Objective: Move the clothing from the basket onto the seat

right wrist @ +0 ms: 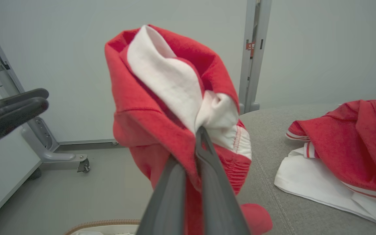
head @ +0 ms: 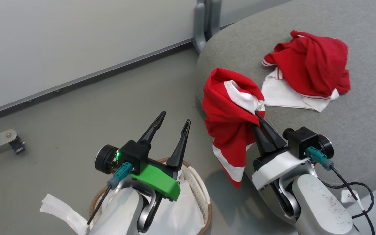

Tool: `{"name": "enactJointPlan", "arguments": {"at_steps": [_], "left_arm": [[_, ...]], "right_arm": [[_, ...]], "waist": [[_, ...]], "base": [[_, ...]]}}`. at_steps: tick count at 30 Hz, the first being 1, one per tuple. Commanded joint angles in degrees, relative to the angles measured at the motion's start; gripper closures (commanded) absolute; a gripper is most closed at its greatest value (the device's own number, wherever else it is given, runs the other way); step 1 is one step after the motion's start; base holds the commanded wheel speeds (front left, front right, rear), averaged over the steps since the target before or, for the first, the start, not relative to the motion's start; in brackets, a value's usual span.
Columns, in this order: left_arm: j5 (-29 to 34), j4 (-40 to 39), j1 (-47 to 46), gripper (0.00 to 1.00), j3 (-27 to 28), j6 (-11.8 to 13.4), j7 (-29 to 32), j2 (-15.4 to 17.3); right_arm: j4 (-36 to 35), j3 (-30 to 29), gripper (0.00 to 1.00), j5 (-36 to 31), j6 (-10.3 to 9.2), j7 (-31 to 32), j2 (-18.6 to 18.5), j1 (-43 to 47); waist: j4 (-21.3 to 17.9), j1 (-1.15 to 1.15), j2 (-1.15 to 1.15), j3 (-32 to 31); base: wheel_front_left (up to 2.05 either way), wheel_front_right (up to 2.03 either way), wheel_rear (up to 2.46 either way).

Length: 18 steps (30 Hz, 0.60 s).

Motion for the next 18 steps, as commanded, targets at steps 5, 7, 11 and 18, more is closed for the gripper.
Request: {"name": "enactJointPlan", "arguments": {"at_steps": [5, 7, 11, 18], "left_arm": [[0.84, 0.91, 1.48, 0.0, 1.25, -0.37, 0.04, 0.36], [0.98, 1.38, 1.33, 0.0, 0.91, -0.39, 0.04, 0.34], [1.27, 2.35, 0.77, 0.0, 0.86, -0.5, 0.04, 0.38], [1.95, 3.62, -0.02, 0.0, 0.72, -0.5, 0.04, 1.54]], "right_arm": [[-0.56, -0.59, 1.0, -0.05, -0.08, -0.13, -1.2, -1.08], [-1.11, -1.06, 1.0, -0.3, -0.08, -0.13, -2.47, -2.26], [-1.62, -2.55, 1.0, -0.61, -0.08, -0.13, -5.0, -5.91], [-1.71, -6.33, 1.0, -2.05, -0.08, -0.13, -11.79, -17.37]], "waist": [[-12.33, 0.0, 0.35, 3.15], [-12.63, 0.0, 0.35, 3.85], [-12.78, 0.0, 0.35, 5.18], [-11.75, 0.0, 0.35, 8.35]], "base": [[0.0, 0.0, 0.0], [0.0, 0.0, 0.0], [0.0, 0.0, 0.0], [0.0, 0.0, 0.0]]}}
